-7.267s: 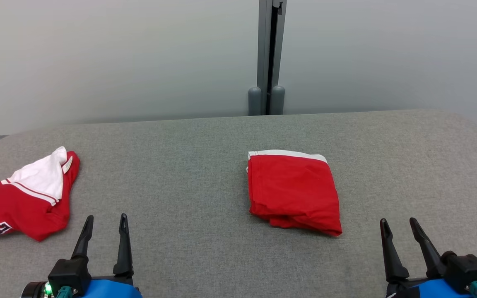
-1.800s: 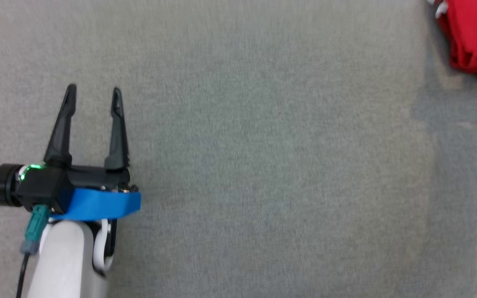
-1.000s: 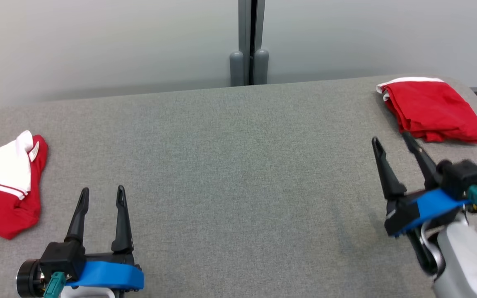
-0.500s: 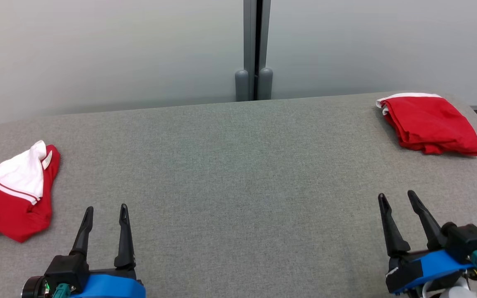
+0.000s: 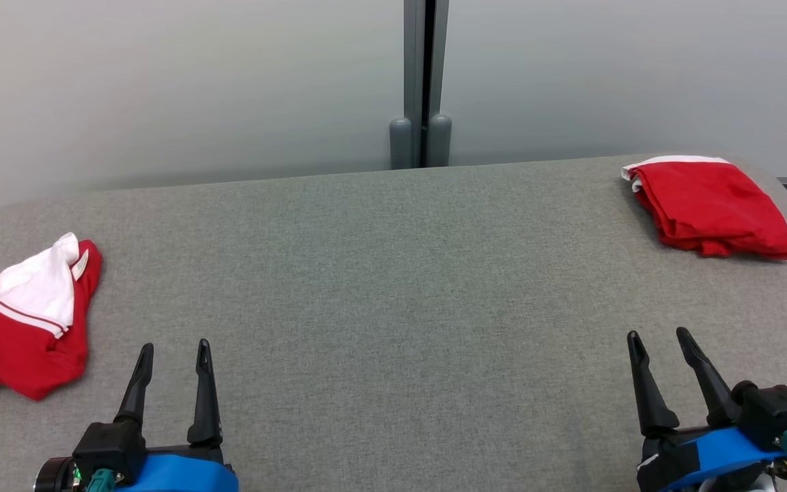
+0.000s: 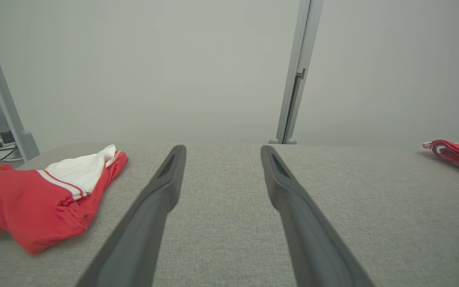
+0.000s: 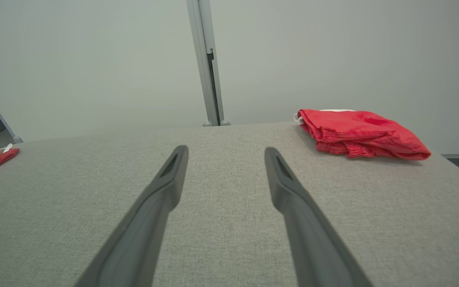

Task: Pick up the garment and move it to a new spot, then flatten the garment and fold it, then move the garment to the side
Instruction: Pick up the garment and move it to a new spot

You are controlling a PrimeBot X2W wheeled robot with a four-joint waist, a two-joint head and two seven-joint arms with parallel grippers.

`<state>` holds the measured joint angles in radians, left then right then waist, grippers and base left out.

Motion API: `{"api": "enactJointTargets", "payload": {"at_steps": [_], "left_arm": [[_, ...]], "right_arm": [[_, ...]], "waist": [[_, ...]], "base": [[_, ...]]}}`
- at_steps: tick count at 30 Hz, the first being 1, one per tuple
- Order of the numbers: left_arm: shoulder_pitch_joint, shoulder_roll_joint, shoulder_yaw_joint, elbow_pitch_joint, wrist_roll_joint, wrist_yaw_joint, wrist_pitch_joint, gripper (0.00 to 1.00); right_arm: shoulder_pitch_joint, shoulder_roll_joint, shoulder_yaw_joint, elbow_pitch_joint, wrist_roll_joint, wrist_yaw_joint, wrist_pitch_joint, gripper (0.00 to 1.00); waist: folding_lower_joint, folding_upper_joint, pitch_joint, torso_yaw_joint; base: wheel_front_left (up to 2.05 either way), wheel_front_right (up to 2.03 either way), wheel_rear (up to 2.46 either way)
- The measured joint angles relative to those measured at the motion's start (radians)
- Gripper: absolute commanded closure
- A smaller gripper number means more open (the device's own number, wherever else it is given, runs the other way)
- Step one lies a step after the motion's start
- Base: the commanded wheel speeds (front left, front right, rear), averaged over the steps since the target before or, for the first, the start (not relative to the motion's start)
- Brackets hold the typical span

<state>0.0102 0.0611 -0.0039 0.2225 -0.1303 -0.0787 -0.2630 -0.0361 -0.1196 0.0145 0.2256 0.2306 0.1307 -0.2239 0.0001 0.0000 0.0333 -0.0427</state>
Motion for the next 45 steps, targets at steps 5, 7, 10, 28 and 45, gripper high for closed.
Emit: {"api": "enactJointTargets", "payload": {"at_steps": [5,7,10,28,45], "left_arm": [[0.000,0.000,0.004,0.002,0.005,-0.002,0.000,0.00],[0.000,0.000,0.005,0.002,0.007,-0.003,0.000,0.00],[-0.001,0.000,0.008,0.002,0.010,-0.003,0.000,0.00],[-0.001,0.022,0.039,0.007,0.016,-0.001,0.000,0.00],[0.030,0.059,0.075,0.006,-0.001,0.018,0.000,0.00]], "right_arm": [[0.005,0.007,-0.001,-0.006,-0.003,0.000,0.002,0.00],[0.005,0.010,-0.001,-0.008,-0.003,0.000,0.002,0.00],[0.006,0.012,0.001,-0.011,-0.005,0.000,0.002,0.00],[0.029,0.037,0.033,0.013,-0.002,0.000,-0.007,0.00],[0.033,0.048,0.052,0.053,-0.002,0.000,-0.019,0.00]], "waist": [[0.0000,0.0000,-0.003,0.007],[-0.0001,0.0000,-0.003,0.012],[-0.0001,0.0000,-0.003,0.024],[-0.0002,0.0000,-0.045,0.226],[-0.0001,0.0000,-0.066,0.451]], "base": [[0.00,0.00,0.00],[0.00,0.00,0.00],[0.00,0.00,0.00],[0.00,0.00,0.00],[0.00,0.00,0.00]]}}
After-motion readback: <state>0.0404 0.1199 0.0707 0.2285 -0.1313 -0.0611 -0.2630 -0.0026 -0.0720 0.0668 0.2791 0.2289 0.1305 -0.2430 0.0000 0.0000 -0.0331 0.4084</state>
